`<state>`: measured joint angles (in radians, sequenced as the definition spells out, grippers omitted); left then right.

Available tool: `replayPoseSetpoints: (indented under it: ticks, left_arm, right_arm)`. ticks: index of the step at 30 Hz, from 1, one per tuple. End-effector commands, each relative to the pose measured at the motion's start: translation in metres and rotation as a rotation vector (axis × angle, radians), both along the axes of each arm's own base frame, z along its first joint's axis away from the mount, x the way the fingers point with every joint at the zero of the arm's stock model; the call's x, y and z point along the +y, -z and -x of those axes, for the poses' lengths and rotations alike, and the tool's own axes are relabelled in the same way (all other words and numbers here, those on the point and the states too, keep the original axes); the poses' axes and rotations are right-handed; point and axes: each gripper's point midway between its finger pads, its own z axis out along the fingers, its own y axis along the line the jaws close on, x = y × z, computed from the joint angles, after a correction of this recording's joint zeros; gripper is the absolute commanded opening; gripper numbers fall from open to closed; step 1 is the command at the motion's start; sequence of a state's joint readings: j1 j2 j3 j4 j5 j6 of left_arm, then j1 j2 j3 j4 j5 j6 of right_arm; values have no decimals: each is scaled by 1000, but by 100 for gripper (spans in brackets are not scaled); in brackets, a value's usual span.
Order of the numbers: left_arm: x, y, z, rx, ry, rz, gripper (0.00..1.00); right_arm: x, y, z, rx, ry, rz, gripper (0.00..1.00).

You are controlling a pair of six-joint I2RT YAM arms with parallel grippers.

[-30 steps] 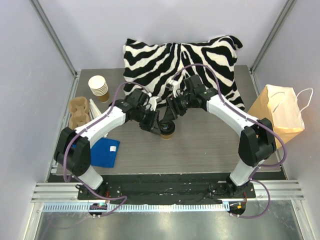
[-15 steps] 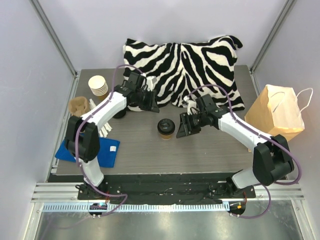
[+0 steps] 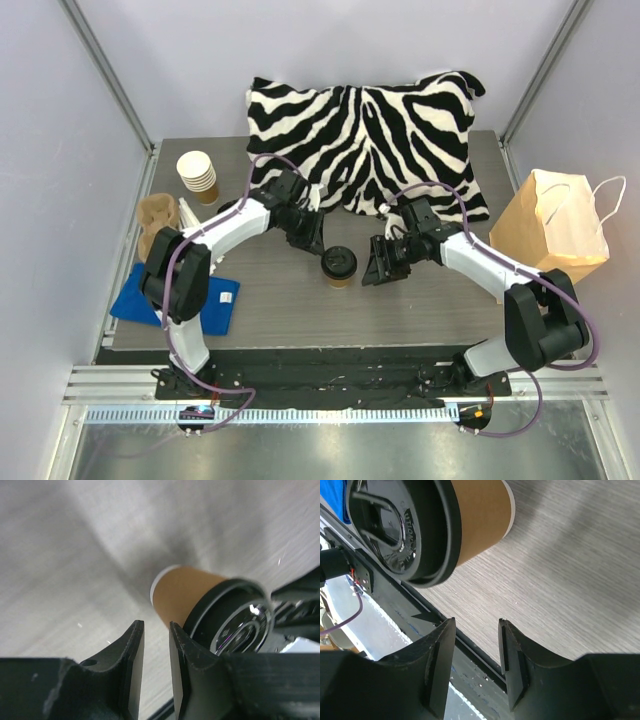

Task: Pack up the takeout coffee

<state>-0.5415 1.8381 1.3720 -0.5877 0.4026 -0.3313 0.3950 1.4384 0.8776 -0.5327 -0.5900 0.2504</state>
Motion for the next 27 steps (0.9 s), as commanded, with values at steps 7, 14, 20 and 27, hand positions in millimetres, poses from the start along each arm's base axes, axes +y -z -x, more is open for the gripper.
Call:
replayPoseSetpoints:
  ticks: [7,14,20,27]
  left_arm:
    - [-3,-21,49,19,87,59,30]
    - [-3,-21,68,35,120,85,30]
    - [-2,-21,72,34,131,98,30]
    - [3,-23,69,6,123,87,27]
  right_arm:
    - [3,-10,0,-33,11,-49,47]
    - [12,-13,-30,-93,-1,-50,45]
    - [17,-15,-55,-141,-17,-45,43]
    - [22,-22,-89,-232,-55,-41,40]
